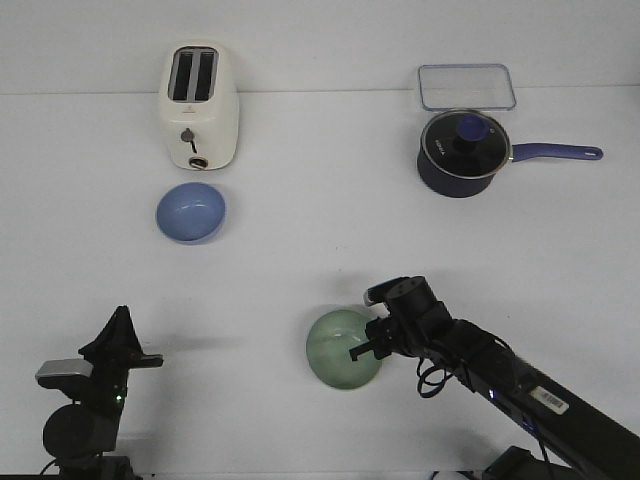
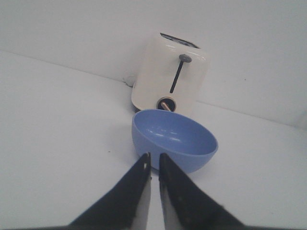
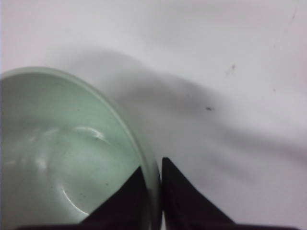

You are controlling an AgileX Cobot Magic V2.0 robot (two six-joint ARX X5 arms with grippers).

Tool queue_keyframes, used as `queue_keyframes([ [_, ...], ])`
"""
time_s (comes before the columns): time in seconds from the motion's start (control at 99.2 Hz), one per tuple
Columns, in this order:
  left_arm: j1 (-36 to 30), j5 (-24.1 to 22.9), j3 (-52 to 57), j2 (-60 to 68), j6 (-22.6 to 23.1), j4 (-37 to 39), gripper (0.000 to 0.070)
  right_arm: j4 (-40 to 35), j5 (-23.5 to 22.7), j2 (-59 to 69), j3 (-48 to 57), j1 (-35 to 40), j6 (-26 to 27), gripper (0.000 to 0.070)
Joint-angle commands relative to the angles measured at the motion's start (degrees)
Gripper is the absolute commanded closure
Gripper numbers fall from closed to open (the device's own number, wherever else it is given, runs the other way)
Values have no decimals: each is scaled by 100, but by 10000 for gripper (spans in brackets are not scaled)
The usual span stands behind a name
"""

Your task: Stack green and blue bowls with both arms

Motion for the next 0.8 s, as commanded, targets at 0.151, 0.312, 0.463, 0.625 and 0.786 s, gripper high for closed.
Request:
queue_keyframes([
  [0.151, 7, 7, -4, -4, -1226, 39, 687, 61, -125, -7, 72, 20, 17, 331],
  [0.312, 7, 7, 367, 37, -1359, -212, 687, 4, -118, -496, 219, -116, 11, 329],
  [0.463, 7, -20, 1016, 581, -1351, -750, 685, 107, -96, -1204, 297, -363, -31, 329],
  [0.625, 7, -20, 1827, 1998, -1054, -1003, 685, 107, -35, -1818, 297, -730, -37, 330],
  [0.786, 7, 175, 2787, 3971, -516, -1010, 685, -7, -46, -2072, 297, -1056, -144, 330],
])
